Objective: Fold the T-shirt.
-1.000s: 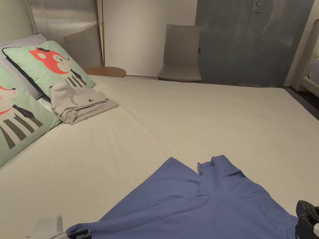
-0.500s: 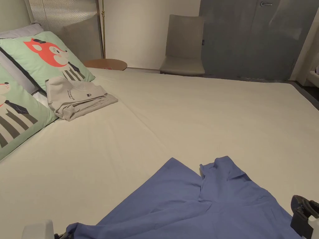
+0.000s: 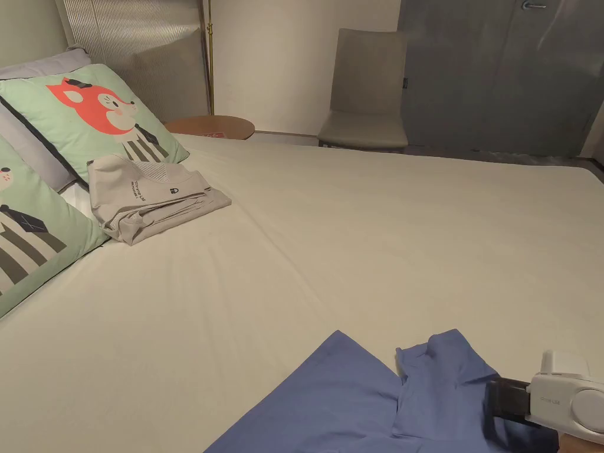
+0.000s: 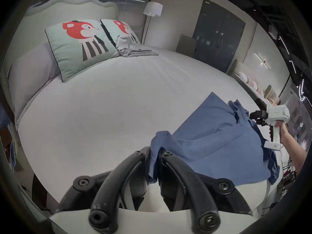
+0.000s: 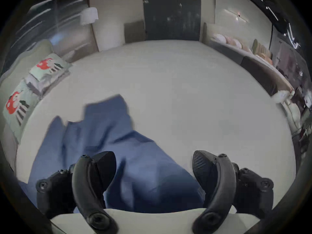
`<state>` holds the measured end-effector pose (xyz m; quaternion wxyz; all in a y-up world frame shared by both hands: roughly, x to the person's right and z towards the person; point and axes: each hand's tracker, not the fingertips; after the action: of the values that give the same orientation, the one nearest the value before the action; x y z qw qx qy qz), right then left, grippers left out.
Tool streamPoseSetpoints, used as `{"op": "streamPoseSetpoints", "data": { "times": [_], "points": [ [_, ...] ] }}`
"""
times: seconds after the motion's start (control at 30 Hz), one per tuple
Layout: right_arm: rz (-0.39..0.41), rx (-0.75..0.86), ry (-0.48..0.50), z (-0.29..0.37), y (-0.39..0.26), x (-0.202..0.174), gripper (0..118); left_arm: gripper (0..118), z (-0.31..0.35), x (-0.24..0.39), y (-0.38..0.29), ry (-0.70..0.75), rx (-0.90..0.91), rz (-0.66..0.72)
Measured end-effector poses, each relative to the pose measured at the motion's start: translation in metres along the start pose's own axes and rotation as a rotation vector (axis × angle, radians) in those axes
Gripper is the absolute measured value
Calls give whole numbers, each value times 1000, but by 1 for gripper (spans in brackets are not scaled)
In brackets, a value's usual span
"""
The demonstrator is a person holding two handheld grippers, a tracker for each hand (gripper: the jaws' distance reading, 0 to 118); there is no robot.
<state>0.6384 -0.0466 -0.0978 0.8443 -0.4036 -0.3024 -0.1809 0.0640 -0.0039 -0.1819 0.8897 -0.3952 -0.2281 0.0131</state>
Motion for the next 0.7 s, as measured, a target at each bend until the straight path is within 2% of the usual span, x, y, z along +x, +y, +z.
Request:
{"op": "streamPoseSetpoints", "data": {
  "times": [0.07, 0.1, 0.13, 0.17, 0.2, 0.33, 0.5, 0.7],
  "points": [
    [-11, -47, -26, -12, -6, 10, 86, 5, -2, 1, 1, 5, -7, 1],
    [-4, -16, -8, -9, -9, 12, 83, 5, -3, 1, 1, 6, -9, -1],
    [8, 21, 16, -2, -8, 11, 69, 5, -4, 3, 2, 7, -12, -5],
    [37, 37, 5, 5, -7, 9, 40, 5, -5, 4, 3, 8, -13, -10],
    [77, 61, 7, 13, -8, 6, 5, 5, -5, 6, 4, 8, -13, -13],
    [121, 148, 34, 50, -14, 6, 4, 5, -4, 7, 10, -9, 5, -12],
    [4, 301, 83, 119, -28, 24, 4, 5, 10, 13, 19, -37, 53, -21],
    [-12, 465, 93, 210, -67, 36, 4, 5, 35, 24, 26, -87, 130, -37]
  ]
}}
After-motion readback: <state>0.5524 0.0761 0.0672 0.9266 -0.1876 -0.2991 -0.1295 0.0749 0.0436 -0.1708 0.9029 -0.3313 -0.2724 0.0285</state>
